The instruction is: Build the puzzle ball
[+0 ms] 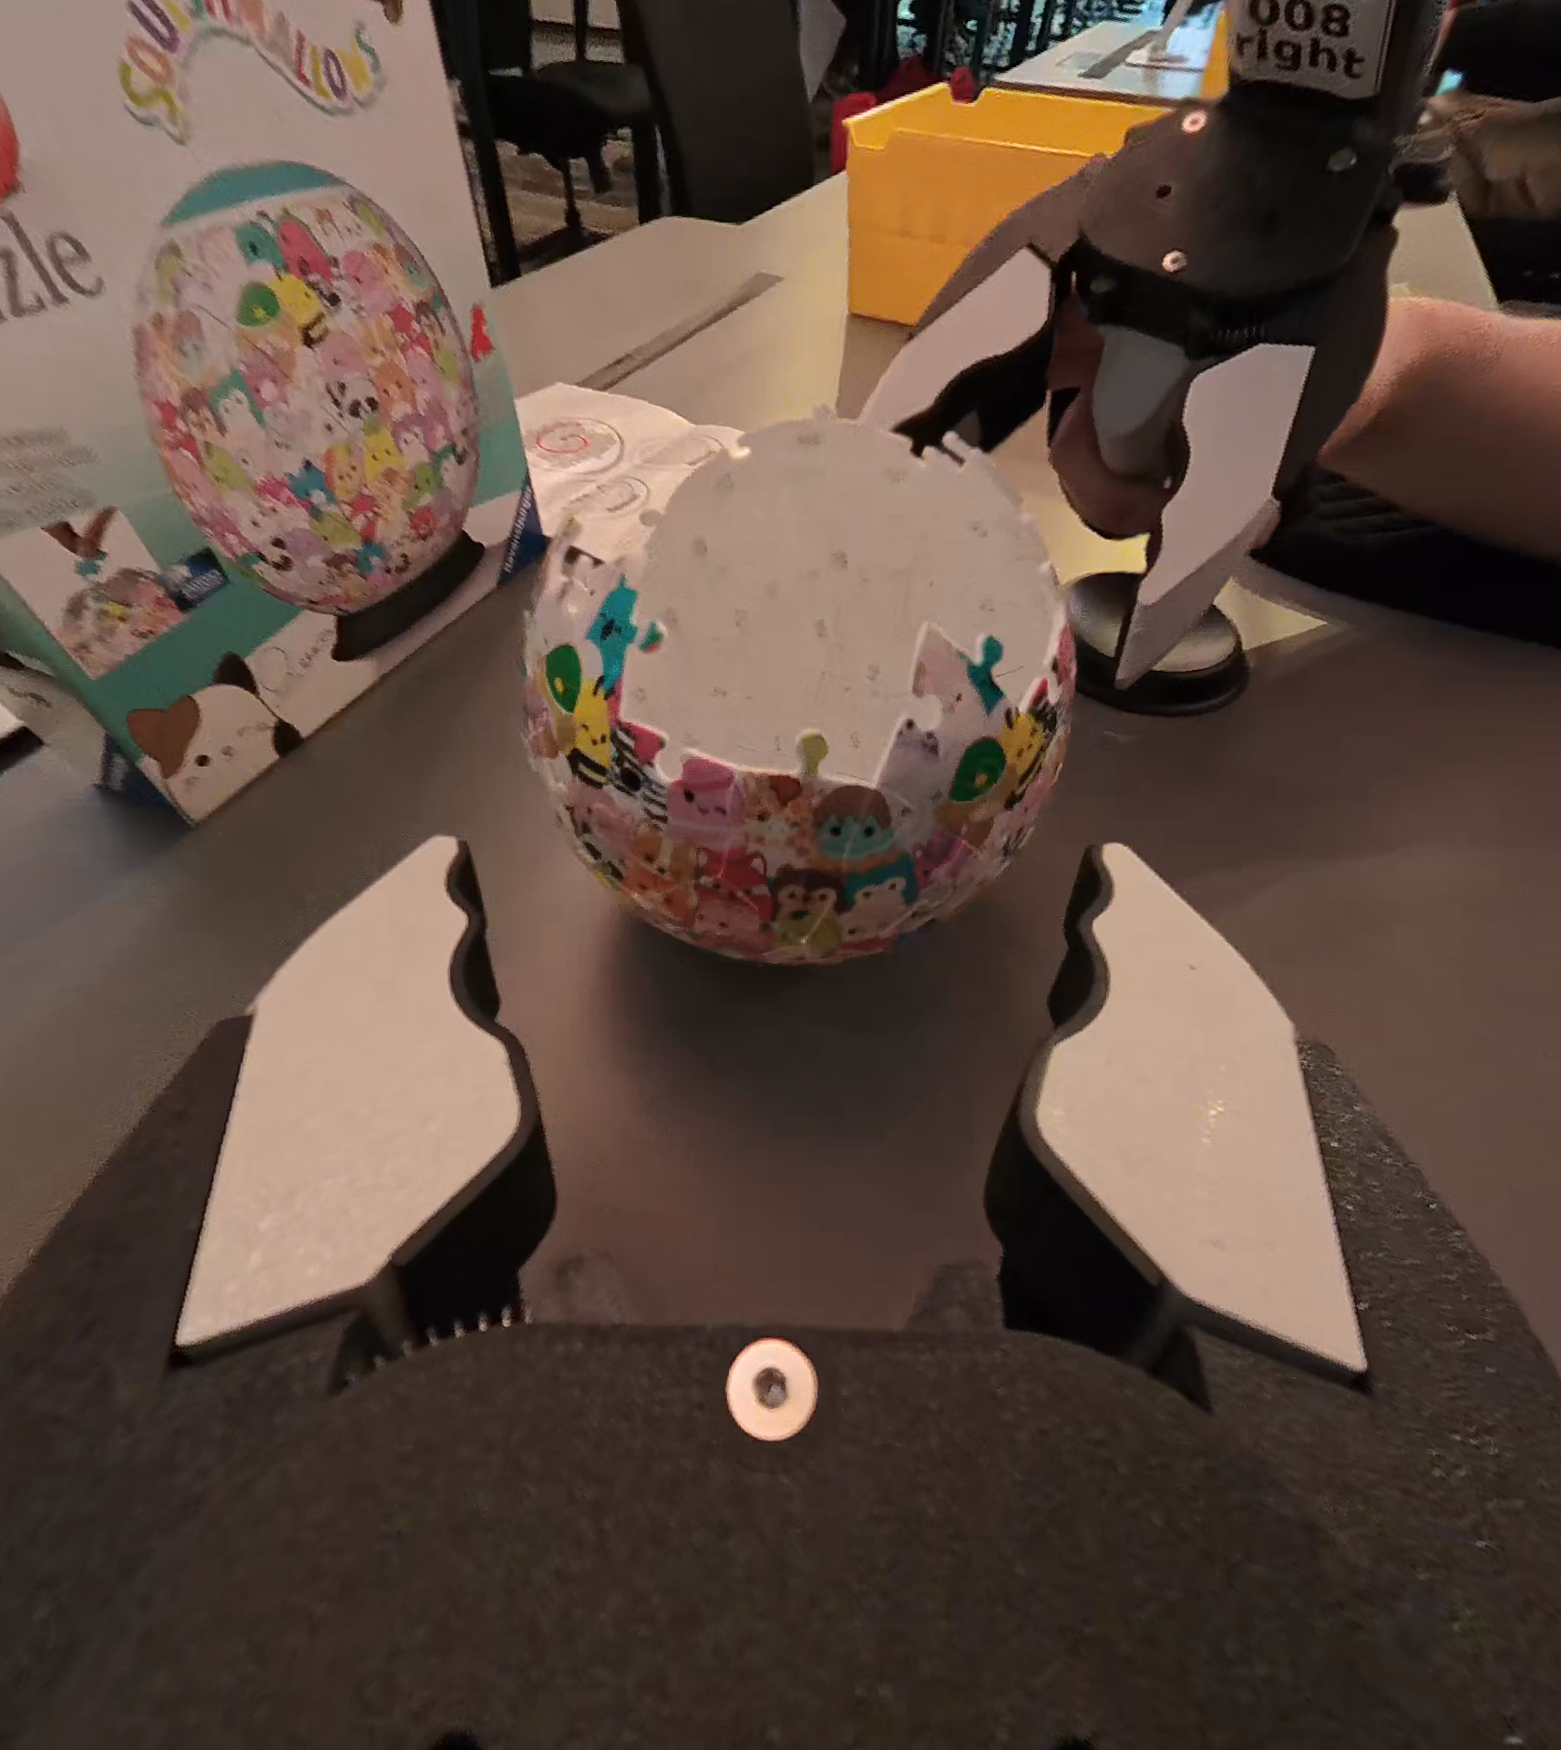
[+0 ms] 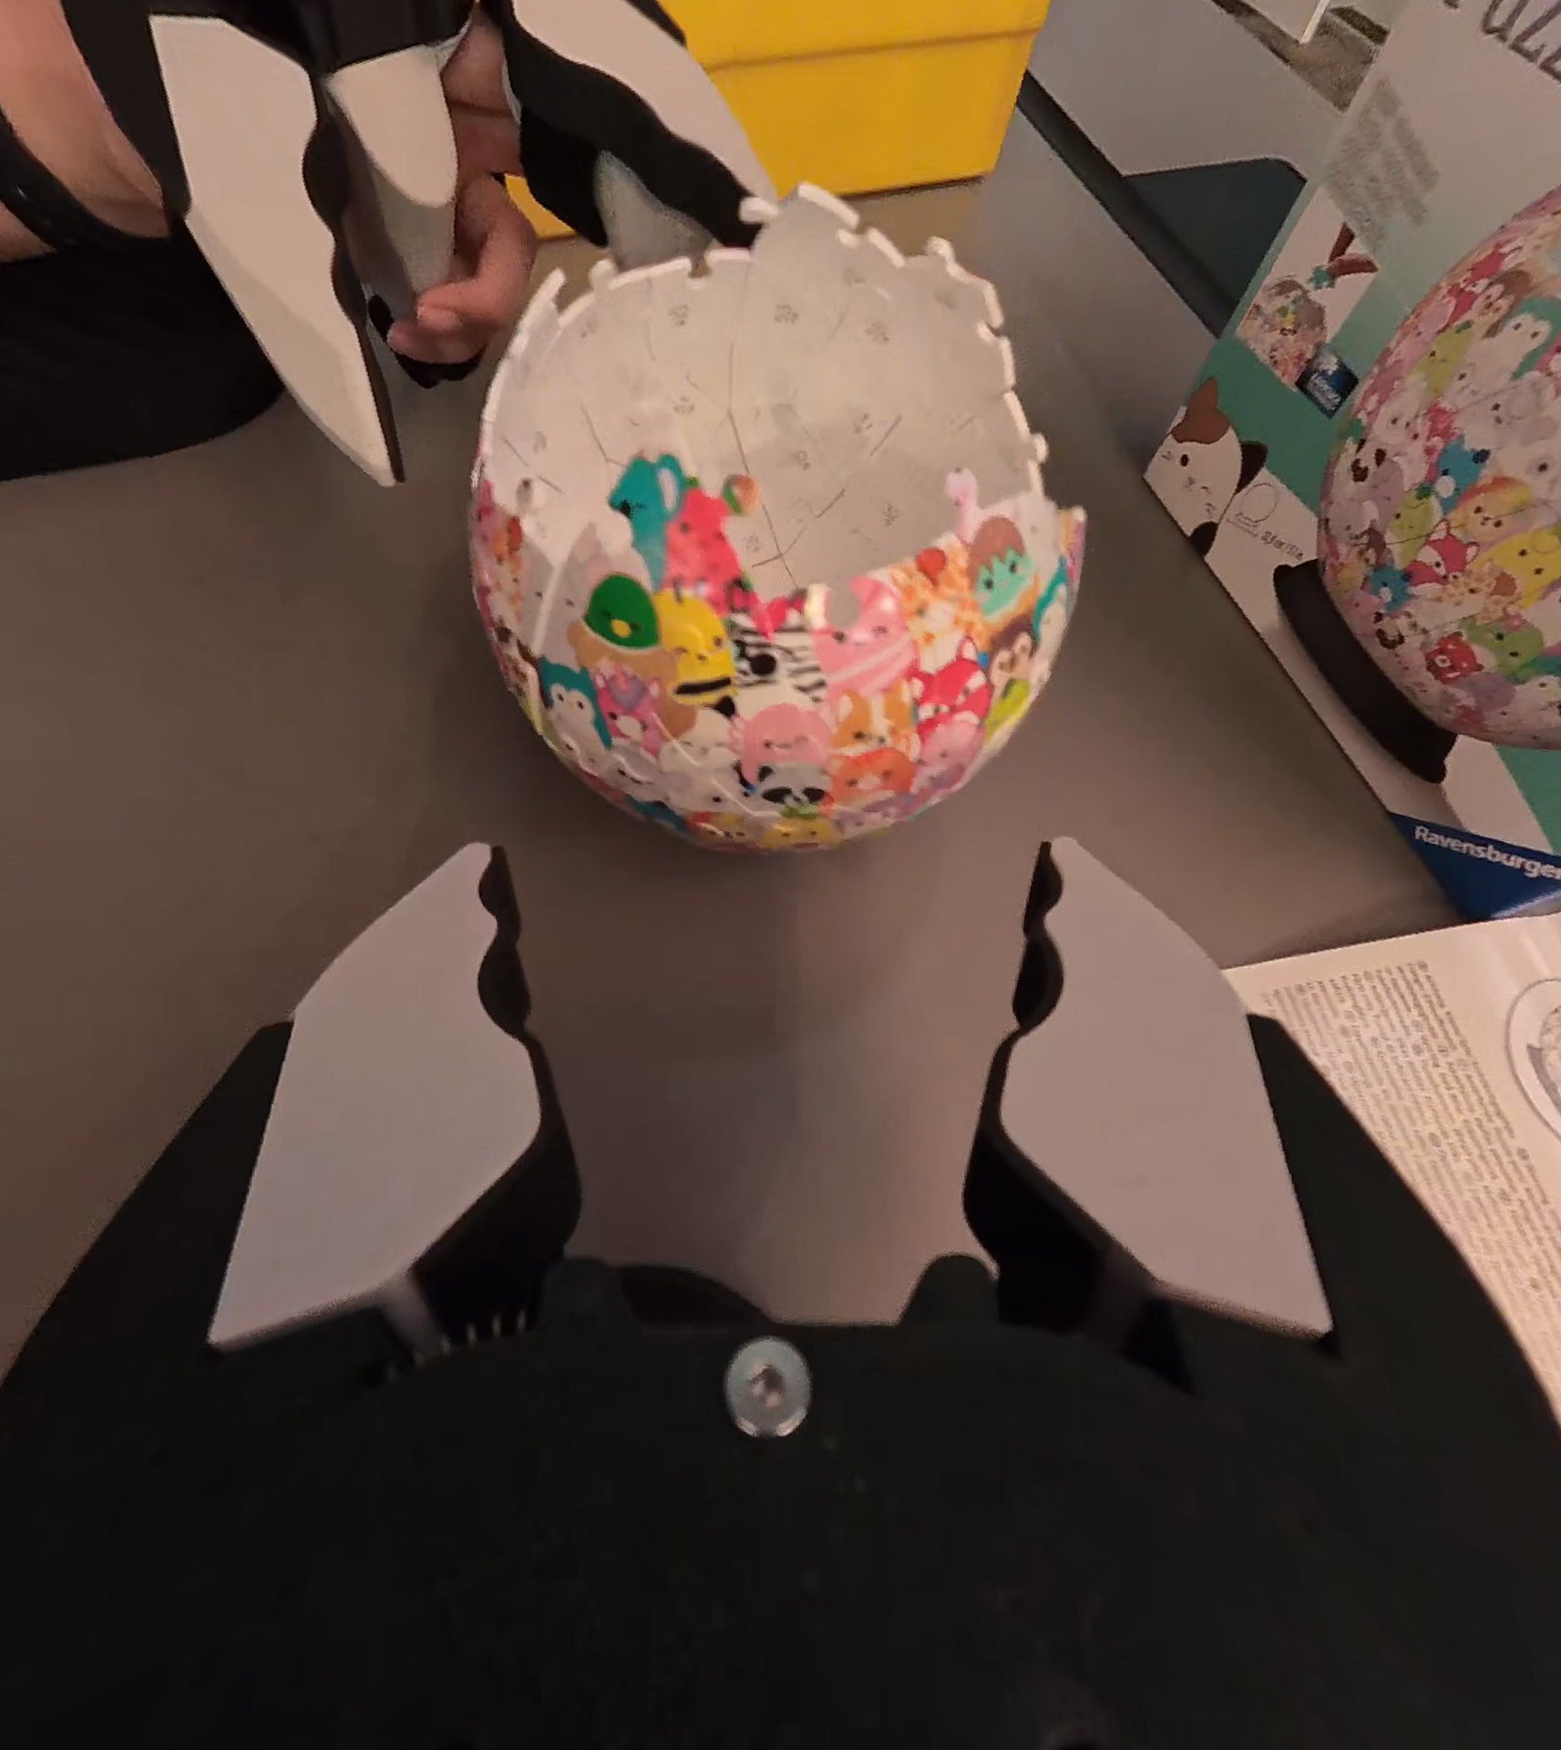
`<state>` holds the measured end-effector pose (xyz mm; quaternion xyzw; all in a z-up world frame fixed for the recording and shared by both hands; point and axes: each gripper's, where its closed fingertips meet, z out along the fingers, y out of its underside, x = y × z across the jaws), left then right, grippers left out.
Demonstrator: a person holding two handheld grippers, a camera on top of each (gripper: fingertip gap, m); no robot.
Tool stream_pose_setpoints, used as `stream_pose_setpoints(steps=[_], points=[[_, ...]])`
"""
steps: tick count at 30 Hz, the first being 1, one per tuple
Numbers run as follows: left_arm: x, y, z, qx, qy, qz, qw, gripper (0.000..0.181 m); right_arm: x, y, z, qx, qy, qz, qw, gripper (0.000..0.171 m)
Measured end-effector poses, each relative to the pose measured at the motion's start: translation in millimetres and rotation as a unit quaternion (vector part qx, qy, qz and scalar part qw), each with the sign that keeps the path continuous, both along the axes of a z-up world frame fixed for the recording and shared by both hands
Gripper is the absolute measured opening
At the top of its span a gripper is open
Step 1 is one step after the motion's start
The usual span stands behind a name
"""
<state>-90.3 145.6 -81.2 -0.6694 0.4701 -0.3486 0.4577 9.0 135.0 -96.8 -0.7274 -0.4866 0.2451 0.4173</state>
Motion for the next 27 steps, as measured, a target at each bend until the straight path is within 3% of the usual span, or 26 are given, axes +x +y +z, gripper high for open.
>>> stream_pose_setpoints(steps=[5, 10, 13, 20, 27], points=[[1.9, -7.4, 3.3, 0.001, -0.029, -0.014, 0.999, 0.113, 14.0, -1.4, 22.7, 0.009, 0.017, 0.021, 1.000, 0.101], [12.3, -16.6, 2.9, 0.016, -0.024, -0.041, 0.999, 0.107, 15.7, 13.2, 73.7, 0.040, 0.060, 0.075, 0.995, 0.071], [17.8, -18.2, 5.7, 0.023, -0.036, -0.051, 0.998, 0.103, -0.1, 31.0, 87.0, 0.069, 0.033, 0.105, 0.992, 0.063], [22.2, -23.4, 11.3, 0.034, -0.058, -0.067, 0.995, 0.093, -42.5, 54.8, 61.9, 0.071, -0.063, 0.171, 0.981, 0.047], [20.6, -18.9, 11.8, 0.042, -0.062, -0.059, 0.995, 0.091, -45.6, 66.0, 42.1, 0.037, -0.117, 0.167, 0.978, 0.042]])
